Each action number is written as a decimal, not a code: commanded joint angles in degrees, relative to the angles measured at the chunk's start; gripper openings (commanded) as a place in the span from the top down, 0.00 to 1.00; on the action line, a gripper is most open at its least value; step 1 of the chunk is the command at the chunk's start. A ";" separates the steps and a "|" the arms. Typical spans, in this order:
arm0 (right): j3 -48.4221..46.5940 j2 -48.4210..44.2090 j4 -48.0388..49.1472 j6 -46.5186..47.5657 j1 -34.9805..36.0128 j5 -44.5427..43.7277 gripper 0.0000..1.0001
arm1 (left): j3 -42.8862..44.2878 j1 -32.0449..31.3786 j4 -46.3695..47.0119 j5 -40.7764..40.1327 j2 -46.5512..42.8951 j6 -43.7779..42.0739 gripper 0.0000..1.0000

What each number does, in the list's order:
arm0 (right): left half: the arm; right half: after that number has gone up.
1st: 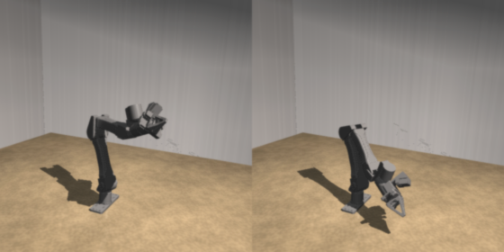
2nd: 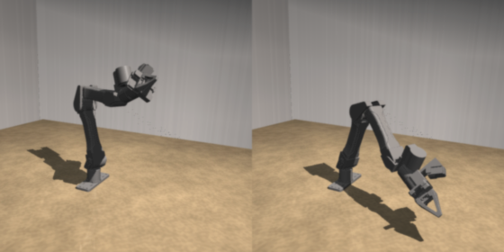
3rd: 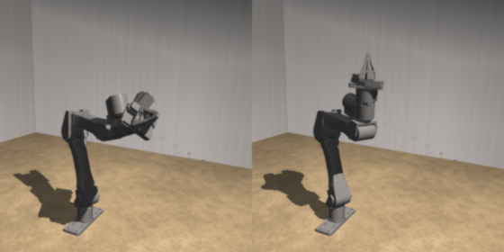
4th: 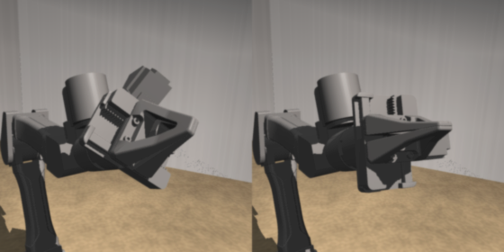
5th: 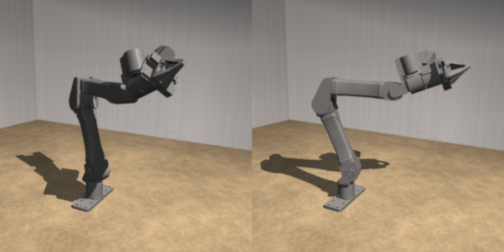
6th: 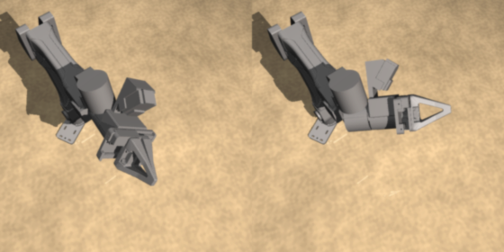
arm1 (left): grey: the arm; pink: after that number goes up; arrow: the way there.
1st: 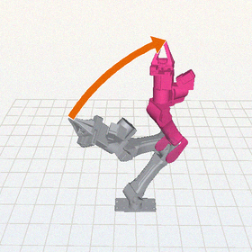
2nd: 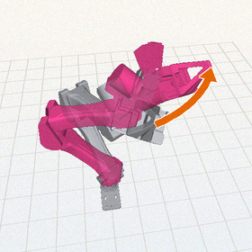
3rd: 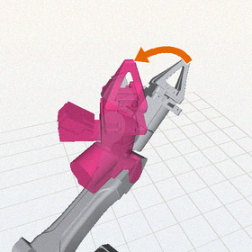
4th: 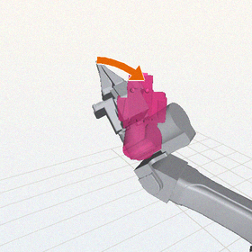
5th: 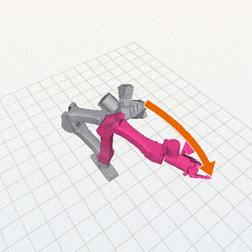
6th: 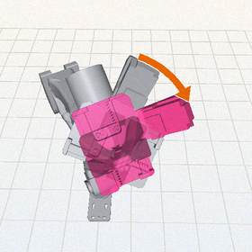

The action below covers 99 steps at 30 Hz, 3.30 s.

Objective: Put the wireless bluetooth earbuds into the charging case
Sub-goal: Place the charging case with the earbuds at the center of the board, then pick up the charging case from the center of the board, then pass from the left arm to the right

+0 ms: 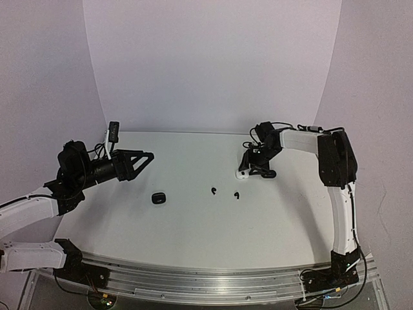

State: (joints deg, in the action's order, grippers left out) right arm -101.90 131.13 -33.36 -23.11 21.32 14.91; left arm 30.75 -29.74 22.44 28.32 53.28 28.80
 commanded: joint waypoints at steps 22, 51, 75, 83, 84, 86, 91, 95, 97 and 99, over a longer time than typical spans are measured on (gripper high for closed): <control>-2.36 -26.15 0.98 12.46 6.06 0.80 0.02 | 23.62 7.28 -47.99 12.36 31.08 -72.10 0.10; 13.49 -34.33 11.21 10.02 15.21 -2.96 0.02 | 28.54 7.32 -42.24 4.12 54.75 -94.28 0.43; 13.93 -30.04 17.89 -0.60 18.90 2.28 0.02 | 20.79 6.88 -27.64 12.42 31.61 -99.23 0.80; 8.65 -23.32 25.74 -0.81 27.27 6.20 0.06 | 15.79 3.71 -19.30 10.38 19.90 -104.77 0.81; 8.33 -22.73 26.53 -0.80 28.04 6.45 0.07 | 15.86 3.54 -19.66 10.14 19.41 -105.00 0.81; 8.25 -21.77 28.79 -1.10 29.25 6.71 0.08 | 15.74 3.22 -20.04 9.77 18.54 -105.69 0.81; 8.13 -18.96 35.31 -3.99 31.21 8.67 0.12 | 15.39 2.33 -19.98 9.31 17.70 -105.85 0.81; 7.29 -17.03 35.99 -4.84 31.91 7.70 0.17 | 15.75 2.02 -19.73 9.59 17.63 -105.14 0.81; 6.88 -16.10 36.17 -5.48 32.02 6.55 0.23 | 15.89 1.85 -19.64 10.01 17.44 -104.72 0.82; 6.31 -15.37 36.36 -5.70 32.00 6.31 0.27 | 15.76 1.72 -19.62 10.60 17.16 -104.65 0.82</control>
State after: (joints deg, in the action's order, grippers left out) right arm -92.55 113.74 -0.15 -27.23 53.03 21.88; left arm 46.02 -27.58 0.67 37.40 72.71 -76.26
